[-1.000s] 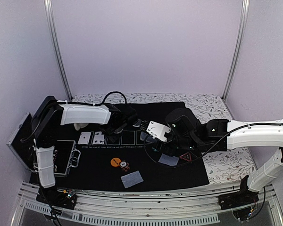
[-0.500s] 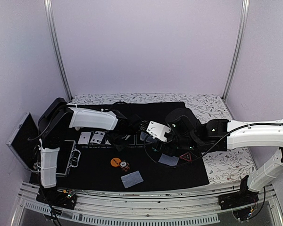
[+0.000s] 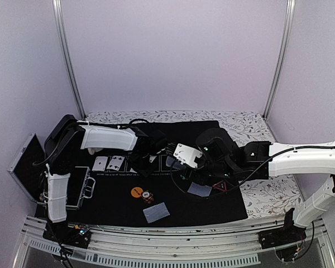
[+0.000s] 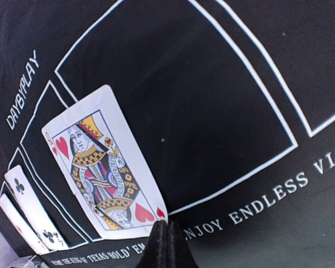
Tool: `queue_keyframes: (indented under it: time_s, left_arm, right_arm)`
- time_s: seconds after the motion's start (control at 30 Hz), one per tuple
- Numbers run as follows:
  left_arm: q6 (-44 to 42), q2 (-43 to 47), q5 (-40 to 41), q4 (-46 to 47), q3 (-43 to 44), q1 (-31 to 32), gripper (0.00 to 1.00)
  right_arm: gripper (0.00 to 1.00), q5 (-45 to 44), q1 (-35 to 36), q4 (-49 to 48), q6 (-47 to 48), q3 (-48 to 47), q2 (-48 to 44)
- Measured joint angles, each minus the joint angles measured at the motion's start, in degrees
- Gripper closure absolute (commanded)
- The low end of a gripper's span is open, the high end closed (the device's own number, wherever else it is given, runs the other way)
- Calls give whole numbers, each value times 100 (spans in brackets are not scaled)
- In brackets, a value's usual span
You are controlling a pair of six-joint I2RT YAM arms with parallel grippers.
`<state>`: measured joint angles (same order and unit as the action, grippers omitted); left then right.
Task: Distribute texas hold em gaming equipment
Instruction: Place the poker card in the community card area.
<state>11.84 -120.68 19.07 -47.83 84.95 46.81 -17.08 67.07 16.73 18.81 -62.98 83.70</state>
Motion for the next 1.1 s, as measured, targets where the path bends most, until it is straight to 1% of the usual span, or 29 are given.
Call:
queue_keyframes:
  time_s: [0.2, 0.47, 0.63, 0.67, 0.7, 0.77, 0.97, 1.1]
  left_arm:
    - [289, 24, -160, 63, -7, -170, 100]
    - [673, 225, -433, 404, -313, -522, 100]
    - [758, 249, -514, 470, -337, -584, 100]
    - [769, 249, -525, 470, -337, -584, 88]
    - [774, 249, -542, 472, -337, -584, 82]
    - [782, 256, -599, 492, -337, -586, 77]
    - [787, 337, -778, 518, -337, -599, 75]
    - [765, 638, -839, 492, -334, -601, 75]
  right_arm:
    - [49, 0, 0, 0, -2, 2, 0]
    - [49, -4, 0, 4, -17, 2, 0]
    - [49, -4, 0, 4, -20, 4, 0]
    - [49, -7, 0, 7, -20, 7, 0]
    - [49, -7, 0, 7, -22, 9, 0]
    - [49, -9, 0, 7, -22, 9, 0]
    - [49, -9, 0, 7, -22, 11, 0]
    - [49, -11, 0, 7, -22, 11, 0]
